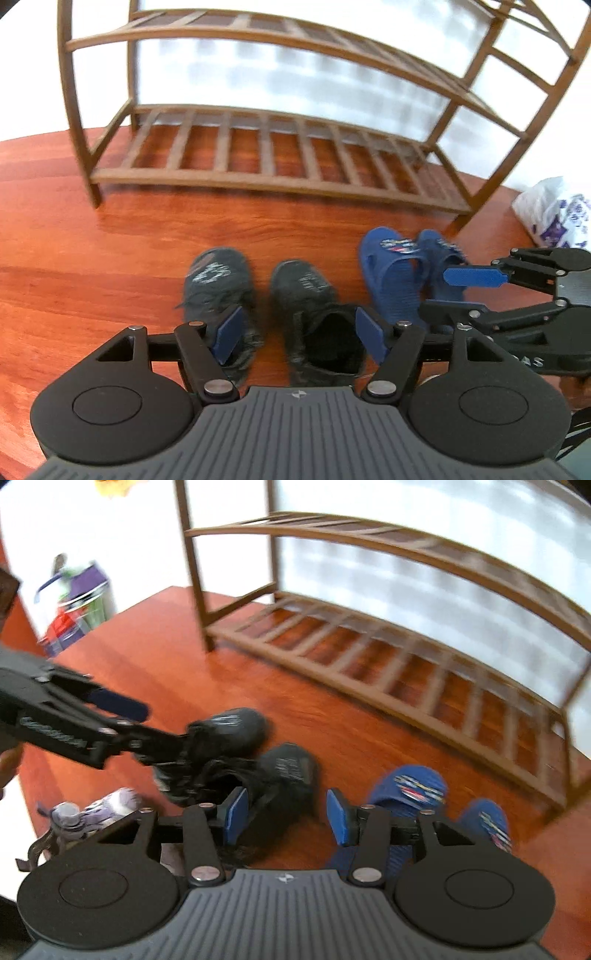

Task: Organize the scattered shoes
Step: 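Grasp the blue slippers with the right tool and set them beside the black shoes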

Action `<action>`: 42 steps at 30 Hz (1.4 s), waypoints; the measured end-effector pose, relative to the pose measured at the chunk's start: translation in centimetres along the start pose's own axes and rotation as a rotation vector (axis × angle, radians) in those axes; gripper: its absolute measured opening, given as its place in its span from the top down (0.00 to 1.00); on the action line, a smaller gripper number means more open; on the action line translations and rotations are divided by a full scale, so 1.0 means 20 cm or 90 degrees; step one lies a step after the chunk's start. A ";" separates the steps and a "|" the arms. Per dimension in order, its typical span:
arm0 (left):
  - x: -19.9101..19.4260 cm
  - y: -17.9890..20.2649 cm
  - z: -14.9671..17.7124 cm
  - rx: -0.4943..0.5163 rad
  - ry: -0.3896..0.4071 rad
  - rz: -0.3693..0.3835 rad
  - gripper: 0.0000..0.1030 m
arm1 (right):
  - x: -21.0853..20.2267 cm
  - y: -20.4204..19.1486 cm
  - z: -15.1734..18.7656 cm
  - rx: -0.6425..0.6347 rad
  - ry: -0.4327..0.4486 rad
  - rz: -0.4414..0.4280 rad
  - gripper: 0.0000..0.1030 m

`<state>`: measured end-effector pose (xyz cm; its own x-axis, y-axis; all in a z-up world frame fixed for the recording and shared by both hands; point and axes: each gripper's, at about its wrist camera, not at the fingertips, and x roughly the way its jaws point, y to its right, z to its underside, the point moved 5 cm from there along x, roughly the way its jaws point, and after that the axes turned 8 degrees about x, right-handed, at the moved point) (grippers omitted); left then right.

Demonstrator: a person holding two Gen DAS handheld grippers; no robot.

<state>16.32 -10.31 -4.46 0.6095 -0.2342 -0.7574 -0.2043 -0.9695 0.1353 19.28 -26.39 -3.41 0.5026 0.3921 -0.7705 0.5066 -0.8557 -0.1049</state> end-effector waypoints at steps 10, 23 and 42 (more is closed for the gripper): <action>0.28 0.31 -0.05 0.069 -0.026 0.046 0.34 | -0.05 0.48 0.16 0.141 -0.006 0.154 0.45; 0.75 0.44 -0.17 0.032 -0.103 -0.021 0.58 | 0.19 0.96 0.27 0.225 -0.016 0.183 0.45; 1.02 0.47 -0.17 -0.007 -0.135 -0.075 0.92 | 0.46 1.13 0.28 0.235 -0.042 0.128 0.85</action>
<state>29.43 -24.36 -16.43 0.4542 -0.1005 -0.8852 -0.1322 -0.9902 0.0446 31.36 -44.08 -16.37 0.5141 0.1925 -0.8359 0.1120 -0.9812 -0.1570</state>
